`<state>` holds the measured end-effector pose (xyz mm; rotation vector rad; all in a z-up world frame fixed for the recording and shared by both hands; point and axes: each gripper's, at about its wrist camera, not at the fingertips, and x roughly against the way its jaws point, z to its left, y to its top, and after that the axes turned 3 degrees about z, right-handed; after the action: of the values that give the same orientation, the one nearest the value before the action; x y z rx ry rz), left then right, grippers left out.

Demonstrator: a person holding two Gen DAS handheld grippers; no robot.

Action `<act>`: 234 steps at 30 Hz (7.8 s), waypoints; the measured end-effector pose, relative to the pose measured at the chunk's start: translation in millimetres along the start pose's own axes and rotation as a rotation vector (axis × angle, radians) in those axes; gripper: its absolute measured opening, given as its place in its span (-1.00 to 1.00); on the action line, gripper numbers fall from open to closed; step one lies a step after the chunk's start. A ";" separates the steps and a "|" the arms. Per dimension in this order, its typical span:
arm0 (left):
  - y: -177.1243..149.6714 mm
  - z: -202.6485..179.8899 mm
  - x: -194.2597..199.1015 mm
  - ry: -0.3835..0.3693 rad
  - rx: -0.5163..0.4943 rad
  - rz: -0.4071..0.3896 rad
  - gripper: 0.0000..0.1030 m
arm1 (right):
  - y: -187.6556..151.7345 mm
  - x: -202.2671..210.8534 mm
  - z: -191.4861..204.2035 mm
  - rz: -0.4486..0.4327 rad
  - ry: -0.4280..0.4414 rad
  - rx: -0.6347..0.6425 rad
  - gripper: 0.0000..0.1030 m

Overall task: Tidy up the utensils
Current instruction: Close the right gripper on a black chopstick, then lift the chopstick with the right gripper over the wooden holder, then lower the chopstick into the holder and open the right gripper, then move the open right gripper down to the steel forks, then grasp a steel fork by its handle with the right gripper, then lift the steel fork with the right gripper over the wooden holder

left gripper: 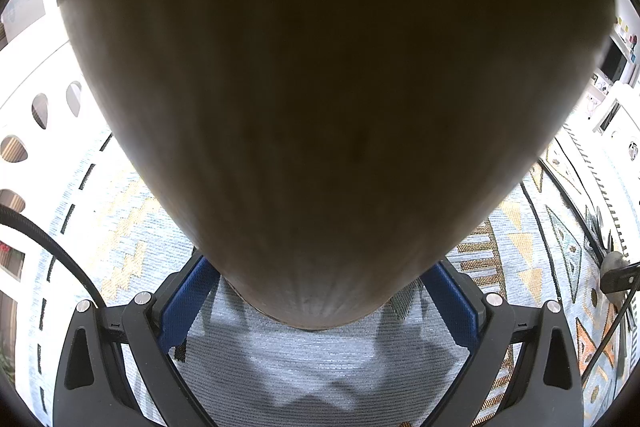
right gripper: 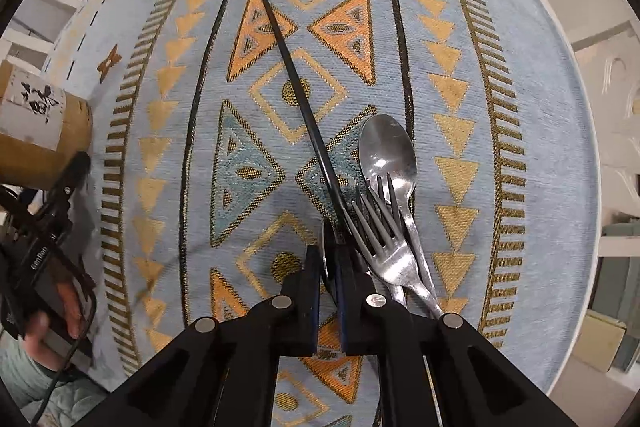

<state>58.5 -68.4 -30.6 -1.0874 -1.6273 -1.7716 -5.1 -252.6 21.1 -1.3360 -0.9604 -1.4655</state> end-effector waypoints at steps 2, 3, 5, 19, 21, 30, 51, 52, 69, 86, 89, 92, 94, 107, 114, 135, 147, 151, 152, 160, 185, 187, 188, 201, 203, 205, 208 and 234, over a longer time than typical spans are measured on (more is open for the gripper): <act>0.0 0.0 0.0 0.000 0.000 0.000 0.94 | 1.3 2.6 -7.1 0.006 0.096 -0.054 -0.90; 0.2 -0.4 -0.5 0.000 0.000 0.000 0.94 | 2.4 3.5 -10.8 0.008 0.149 -0.083 -0.91; 0.0 0.0 0.0 0.000 0.000 0.000 0.94 | 4.1 6.6 -17.6 -0.004 0.248 -0.125 -0.92; 0.1 -0.2 -0.2 0.000 0.000 0.000 0.94 | 2.0 89.4 -15.2 -0.293 0.595 -0.167 -0.92; 0.0 0.0 0.0 0.000 0.000 0.000 0.94 | 5.2 110.2 -9.9 -0.353 0.603 -0.155 -0.92; 0.0 -0.1 0.0 0.000 0.000 0.000 0.94 | 20.0 210.4 13.2 -0.631 0.618 -0.066 -0.92; 0.0 -0.2 0.0 0.000 0.001 0.000 0.94 | 34.4 240.4 136.4 -0.597 0.840 0.223 -0.92; 0.2 -0.7 -0.6 0.000 0.001 0.000 0.94 | 36.0 234.9 138.4 -0.578 0.836 0.222 -0.92; 0.0 -0.4 -0.1 0.001 0.002 0.000 0.95 | 47.7 181.7 168.7 -0.428 0.645 0.263 -0.89; 1.1 -2.0 -3.7 -0.001 0.001 0.001 0.96 | 39.7 231.1 99.2 -0.594 0.640 0.142 -0.26; 1.3 -2.9 -4.1 -0.001 0.000 0.001 0.96 | 37.1 233.2 82.4 -0.608 0.615 0.097 -0.16; 1.1 -2.4 -3.9 -0.001 0.001 0.001 0.96 | 34.2 228.7 67.6 -0.604 0.590 0.059 -0.13; 1.3 -2.8 -4.1 -0.001 0.001 0.001 0.96 | 32.1 224.1 56.9 -0.598 0.570 0.029 -0.13; 1.2 -2.5 -4.1 -0.001 0.001 0.001 0.96 | 24.8 183.8 -16.8 -0.526 0.356 -0.180 -0.12; 1.2 -2.4 -4.1 -0.002 0.001 0.001 0.96 | 33.1 131.5 -25.0 -0.333 0.220 -0.188 -0.12; 1.2 -2.1 -4.1 -0.001 0.001 0.001 0.96 | -8.0 20.8 -59.5 0.092 -0.080 0.002 -0.42; 0.9 -1.5 -3.7 -0.002 0.001 0.001 0.96 | -10.3 0.2 -85.2 0.105 -0.039 -0.002 -0.45; 1.2 -2.1 -4.1 -0.002 0.001 0.001 0.96 | -15.8 4.3 -80.2 0.101 -0.033 -0.009 -0.70; 1.0 -1.7 -3.9 -0.001 0.001 0.000 0.96 | -15.9 6.0 -80.0 0.102 -0.025 -0.017 -0.74; 1.0 -1.7 -3.9 -0.001 0.001 0.000 0.96 | -17.1 16.0 -90.2 0.103 0.105 -0.075 -0.89; 1.1 -2.0 -4.1 -0.002 0.002 0.000 0.96 | 0.7 19.4 -83.2 0.085 0.157 -0.130 -0.71; 1.1 -2.1 -4.1 -0.001 0.002 0.000 0.96 | 1.6 12.2 -82.6 0.109 0.161 -0.139 -0.44; 1.1 -2.0 -4.0 -0.001 0.001 0.000 0.96 | 1.5 9.2 -80.1 0.111 0.155 -0.130 -0.32; 0.9 -1.4 -3.7 -0.001 0.002 0.000 0.97 | -3.2 34.6 -42.2 -0.003 0.170 -0.046 -0.87; 1.0 -1.8 -3.9 -0.001 0.002 0.000 0.97 | 0.8 32.2 -41.5 0.002 0.261 -0.075 -0.90; 0.9 -1.5 -3.7 -0.001 0.002 0.000 0.97 | 6.1 29.7 -36.9 -0.003 0.326 -0.085 -0.93; 0.9 -1.6 -3.8 -0.002 0.002 0.000 0.97 | 18.1 23.8 -21.4 -0.013 0.317 -0.067 -0.94; 0.9 -1.7 -3.8 -0.001 0.003 0.000 0.98 | 19.1 -8.0 103.4 -0.015 0.090 0.205 -0.87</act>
<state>61.0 -70.8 -33.1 -1.0870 -1.6295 -1.7685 43.2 -158.9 24.2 -1.1081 -1.0340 -1.3865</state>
